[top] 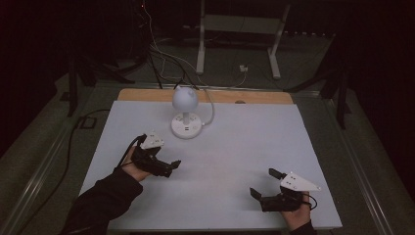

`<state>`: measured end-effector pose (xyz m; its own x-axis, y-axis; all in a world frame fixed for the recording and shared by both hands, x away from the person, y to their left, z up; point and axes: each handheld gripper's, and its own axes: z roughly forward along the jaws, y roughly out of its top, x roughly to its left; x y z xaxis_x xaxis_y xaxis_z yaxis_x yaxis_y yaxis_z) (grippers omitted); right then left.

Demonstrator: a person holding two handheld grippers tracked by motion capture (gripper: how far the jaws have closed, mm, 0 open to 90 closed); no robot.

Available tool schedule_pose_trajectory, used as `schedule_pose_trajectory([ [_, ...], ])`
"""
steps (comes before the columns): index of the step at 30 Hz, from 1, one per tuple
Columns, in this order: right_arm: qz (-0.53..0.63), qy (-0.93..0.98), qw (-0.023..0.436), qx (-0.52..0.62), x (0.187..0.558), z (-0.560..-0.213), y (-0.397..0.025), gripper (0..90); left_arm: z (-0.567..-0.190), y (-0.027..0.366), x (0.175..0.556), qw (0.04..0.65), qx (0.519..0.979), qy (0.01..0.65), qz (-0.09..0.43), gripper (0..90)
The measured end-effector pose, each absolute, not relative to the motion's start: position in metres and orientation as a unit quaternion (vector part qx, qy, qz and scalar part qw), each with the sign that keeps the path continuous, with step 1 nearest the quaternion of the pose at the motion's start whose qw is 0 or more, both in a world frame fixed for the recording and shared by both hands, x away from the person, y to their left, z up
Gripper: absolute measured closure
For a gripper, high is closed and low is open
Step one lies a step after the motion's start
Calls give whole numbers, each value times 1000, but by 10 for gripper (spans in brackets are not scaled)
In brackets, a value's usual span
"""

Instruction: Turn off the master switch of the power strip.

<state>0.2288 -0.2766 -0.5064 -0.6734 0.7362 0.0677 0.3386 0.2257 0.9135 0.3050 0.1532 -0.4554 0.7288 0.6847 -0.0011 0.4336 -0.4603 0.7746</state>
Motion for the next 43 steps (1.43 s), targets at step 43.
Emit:
schedule_pose_trajectory([
  [43, 507, 763, 194, 351, 229, -507, -276, 0, -518, 213, 231, 393, 839, 354, 125, 5],
])
